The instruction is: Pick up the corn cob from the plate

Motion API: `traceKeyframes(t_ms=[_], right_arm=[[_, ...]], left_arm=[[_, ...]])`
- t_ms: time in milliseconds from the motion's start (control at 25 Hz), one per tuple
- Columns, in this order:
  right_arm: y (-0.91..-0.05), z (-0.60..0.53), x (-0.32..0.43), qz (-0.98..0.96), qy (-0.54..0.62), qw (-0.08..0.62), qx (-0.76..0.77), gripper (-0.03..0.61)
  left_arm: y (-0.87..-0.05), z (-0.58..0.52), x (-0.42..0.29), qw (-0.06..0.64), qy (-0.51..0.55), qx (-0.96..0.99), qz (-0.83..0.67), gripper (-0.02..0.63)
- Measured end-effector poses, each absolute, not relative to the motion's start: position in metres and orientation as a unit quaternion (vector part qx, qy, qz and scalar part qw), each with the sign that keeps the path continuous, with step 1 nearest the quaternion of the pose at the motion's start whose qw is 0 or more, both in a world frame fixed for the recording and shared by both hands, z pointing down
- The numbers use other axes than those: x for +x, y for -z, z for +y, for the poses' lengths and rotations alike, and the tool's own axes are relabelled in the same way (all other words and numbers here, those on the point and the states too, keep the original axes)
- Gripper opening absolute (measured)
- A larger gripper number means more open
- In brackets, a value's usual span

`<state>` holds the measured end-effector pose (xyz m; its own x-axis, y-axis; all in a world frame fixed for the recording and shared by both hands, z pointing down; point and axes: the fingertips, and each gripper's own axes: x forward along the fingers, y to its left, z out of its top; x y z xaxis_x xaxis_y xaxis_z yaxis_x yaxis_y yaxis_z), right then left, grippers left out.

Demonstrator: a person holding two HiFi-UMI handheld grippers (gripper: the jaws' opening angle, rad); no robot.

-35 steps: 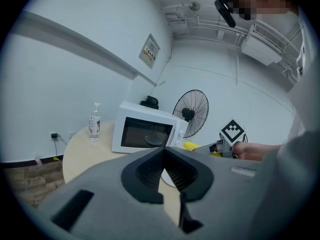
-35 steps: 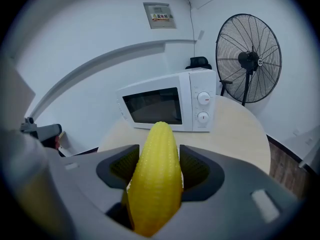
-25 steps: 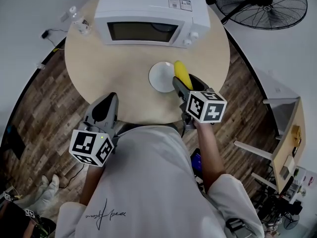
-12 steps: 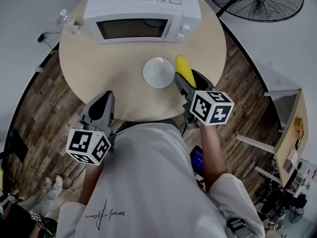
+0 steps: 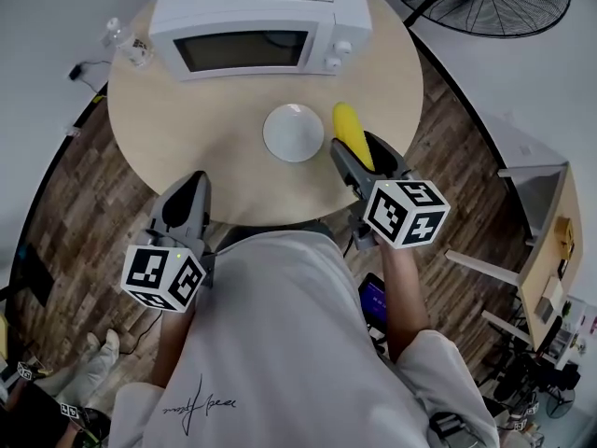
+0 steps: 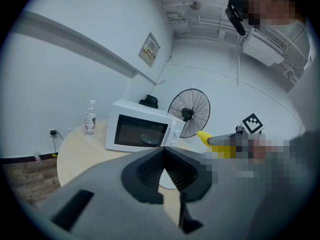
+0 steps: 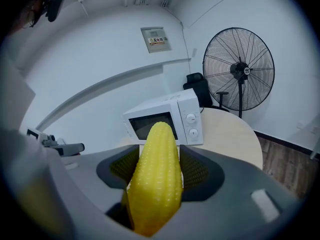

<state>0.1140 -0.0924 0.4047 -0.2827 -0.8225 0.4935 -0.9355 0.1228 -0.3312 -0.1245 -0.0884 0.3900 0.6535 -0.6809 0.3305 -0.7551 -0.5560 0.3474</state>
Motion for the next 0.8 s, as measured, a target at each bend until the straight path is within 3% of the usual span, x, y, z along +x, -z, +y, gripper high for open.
traceKeyframes(t_ms=[800], right_arm=[[-0.396, -0.072, 0.107, -0.738, -0.284, 0.061, 0.609, 0.265]], left_arm=[[-0.385, -0.101, -0.132, 0.225, -0.077, 0.874, -0.423, -0.008]])
